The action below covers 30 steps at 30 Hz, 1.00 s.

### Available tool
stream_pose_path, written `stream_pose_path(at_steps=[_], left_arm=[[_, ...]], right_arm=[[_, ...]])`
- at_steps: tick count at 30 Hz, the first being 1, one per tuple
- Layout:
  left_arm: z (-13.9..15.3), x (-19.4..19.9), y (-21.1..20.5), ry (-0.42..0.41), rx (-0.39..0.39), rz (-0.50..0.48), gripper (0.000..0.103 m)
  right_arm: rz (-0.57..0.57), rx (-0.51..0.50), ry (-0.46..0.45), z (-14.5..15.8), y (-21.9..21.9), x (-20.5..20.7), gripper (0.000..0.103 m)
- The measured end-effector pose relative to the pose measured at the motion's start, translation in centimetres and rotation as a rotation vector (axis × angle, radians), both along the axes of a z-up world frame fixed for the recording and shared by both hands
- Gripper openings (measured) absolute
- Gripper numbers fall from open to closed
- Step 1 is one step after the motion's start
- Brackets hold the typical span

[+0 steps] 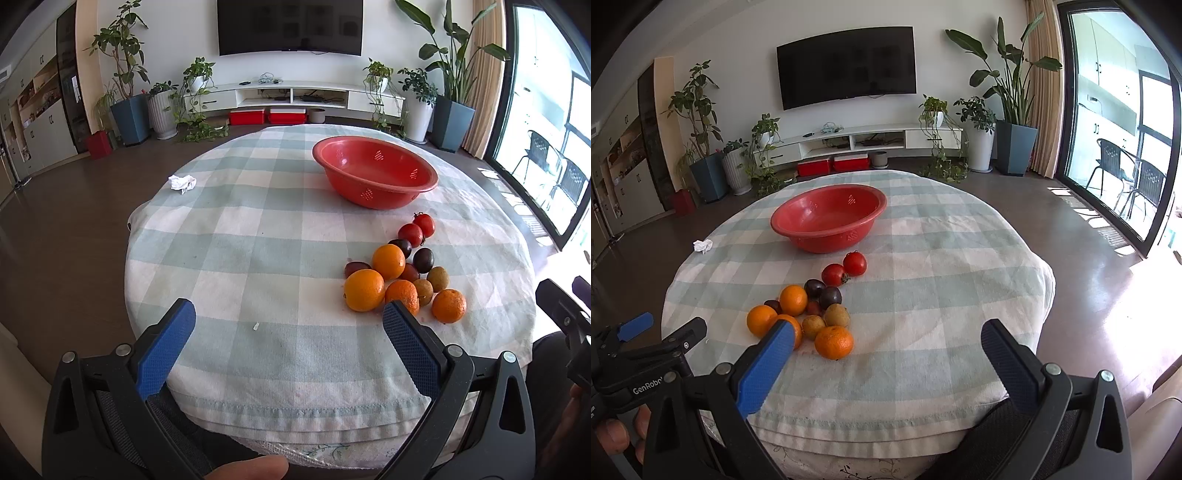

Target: Organize fruits

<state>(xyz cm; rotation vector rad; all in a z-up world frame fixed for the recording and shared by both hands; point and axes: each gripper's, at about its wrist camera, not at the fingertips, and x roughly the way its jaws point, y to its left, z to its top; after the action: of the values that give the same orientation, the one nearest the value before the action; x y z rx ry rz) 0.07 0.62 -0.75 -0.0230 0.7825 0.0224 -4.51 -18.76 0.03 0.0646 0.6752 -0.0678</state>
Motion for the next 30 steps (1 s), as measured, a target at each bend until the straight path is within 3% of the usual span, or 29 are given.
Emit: stream_pose_path(at_steps=[30], left_arm=[[-0.84,0.01,0.33,0.006,0.001,0.003,0.103]], right_arm=[[-0.008,-0.013,0.028,-0.75,0.05,0.47,0.103]])
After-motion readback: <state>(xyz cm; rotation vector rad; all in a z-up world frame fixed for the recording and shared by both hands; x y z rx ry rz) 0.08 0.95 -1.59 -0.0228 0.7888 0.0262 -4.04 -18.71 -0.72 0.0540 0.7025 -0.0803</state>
